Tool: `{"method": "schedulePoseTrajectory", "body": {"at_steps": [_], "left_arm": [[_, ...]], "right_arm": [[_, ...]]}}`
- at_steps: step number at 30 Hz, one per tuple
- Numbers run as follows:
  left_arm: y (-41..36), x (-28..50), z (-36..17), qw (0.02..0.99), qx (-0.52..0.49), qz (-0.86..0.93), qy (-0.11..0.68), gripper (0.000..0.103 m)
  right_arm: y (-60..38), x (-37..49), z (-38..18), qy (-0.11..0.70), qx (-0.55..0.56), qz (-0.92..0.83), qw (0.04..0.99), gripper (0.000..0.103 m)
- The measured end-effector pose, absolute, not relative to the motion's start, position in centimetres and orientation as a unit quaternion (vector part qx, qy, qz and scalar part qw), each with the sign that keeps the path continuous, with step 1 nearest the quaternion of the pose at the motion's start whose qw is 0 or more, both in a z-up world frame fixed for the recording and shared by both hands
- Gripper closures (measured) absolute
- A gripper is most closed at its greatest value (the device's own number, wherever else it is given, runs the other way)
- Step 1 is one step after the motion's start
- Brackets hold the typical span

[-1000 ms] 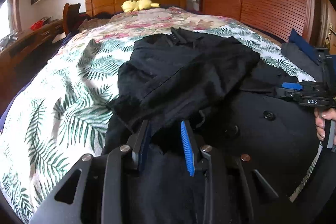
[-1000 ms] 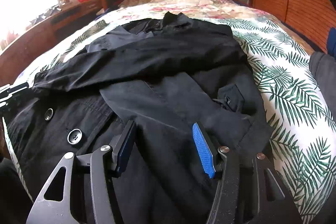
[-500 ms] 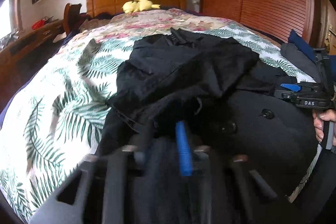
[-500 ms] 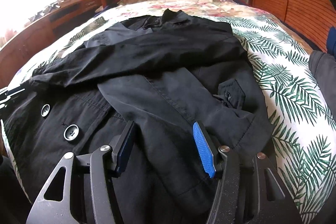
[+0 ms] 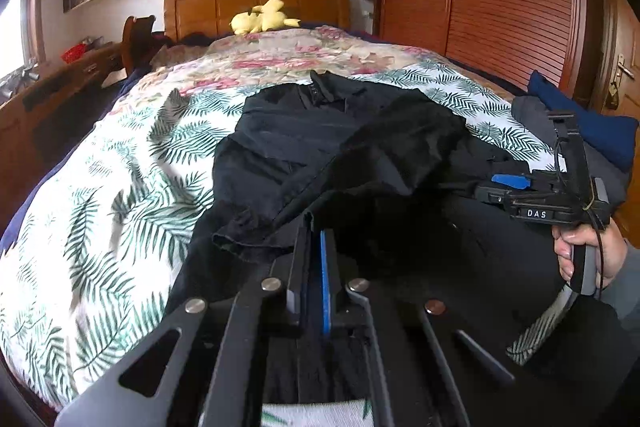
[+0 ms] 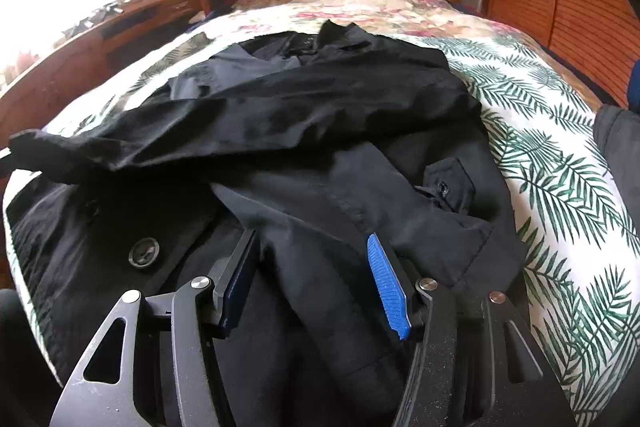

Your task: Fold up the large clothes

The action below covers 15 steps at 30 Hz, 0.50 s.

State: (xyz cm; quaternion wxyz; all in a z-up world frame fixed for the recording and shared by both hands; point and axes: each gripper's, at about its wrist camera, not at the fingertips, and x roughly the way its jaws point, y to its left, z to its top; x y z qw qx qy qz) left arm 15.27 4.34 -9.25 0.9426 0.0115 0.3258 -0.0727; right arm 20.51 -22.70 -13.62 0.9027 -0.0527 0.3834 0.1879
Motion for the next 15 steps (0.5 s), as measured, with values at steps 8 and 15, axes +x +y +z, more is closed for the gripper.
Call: {"method": "schedulePoseTrajectory", "body": {"at_steps": [8, 15], "left_arm": [[4.6, 11.5, -7.6, 0.945, 0.019, -0.06, 0.321, 0.08], [5.4, 10.0, -7.5, 0.944, 0.03, -0.045, 0.327, 0.072]], "right_arm": [[-24.8, 18.4, -10.9, 0.363, -0.04, 0.201, 0.909, 0.046], [-28.8, 13.7, -7.6, 0.338, -0.048, 0.196, 0.919, 0.046]]}}
